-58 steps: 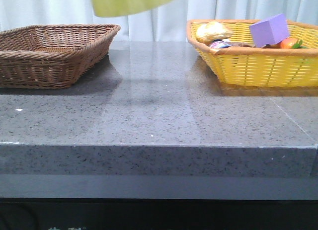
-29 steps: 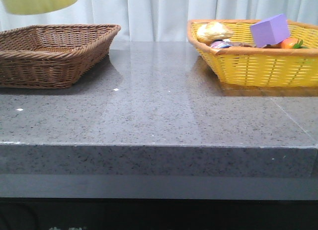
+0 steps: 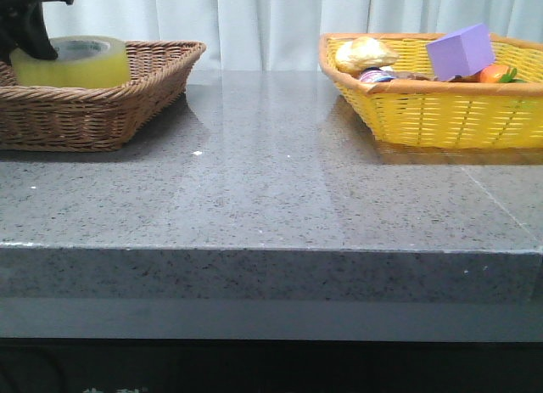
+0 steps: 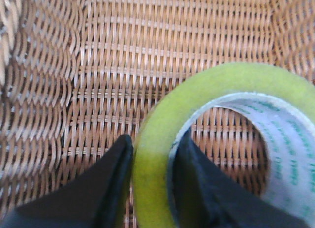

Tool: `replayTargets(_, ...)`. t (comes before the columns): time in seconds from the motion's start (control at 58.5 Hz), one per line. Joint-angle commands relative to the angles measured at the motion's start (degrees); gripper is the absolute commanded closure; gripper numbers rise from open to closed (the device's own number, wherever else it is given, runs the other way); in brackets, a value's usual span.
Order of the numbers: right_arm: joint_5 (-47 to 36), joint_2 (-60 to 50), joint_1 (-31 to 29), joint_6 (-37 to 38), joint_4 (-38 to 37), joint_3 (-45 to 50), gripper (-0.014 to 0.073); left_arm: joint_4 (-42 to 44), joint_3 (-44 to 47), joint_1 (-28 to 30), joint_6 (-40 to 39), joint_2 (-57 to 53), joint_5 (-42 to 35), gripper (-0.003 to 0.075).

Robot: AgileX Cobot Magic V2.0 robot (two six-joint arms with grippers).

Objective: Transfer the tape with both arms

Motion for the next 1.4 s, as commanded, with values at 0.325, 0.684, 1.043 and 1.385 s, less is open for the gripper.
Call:
replayTargets(0.325,-5.0,0.6,-0.4,-0.4,-0.9,-1.6,0.0715,-1.1,-2.0,0.0,-0.5,-8.1,-4.9,0.0393)
replayTargets(0.684,-5.2,0.6,-0.4,-0.4,-0.9,-1.6,0.0715,-1.0,2.2,0.0,-0.5,-15.9,-7.9,0.074)
replayTargets(1.043,-6.2,0.6,-0.4,-0.4,-0.9,-1.6,0.0715,1.8,28.4,0.0,1.4,-37.5,-22.2,0.074)
replayTargets(1.385,-6.2,0.6,-0.4,-0.4,-0.9,-1.6,0.0715,1.9,52.5,0.0,1.4,-64.9,-29.0,0.074)
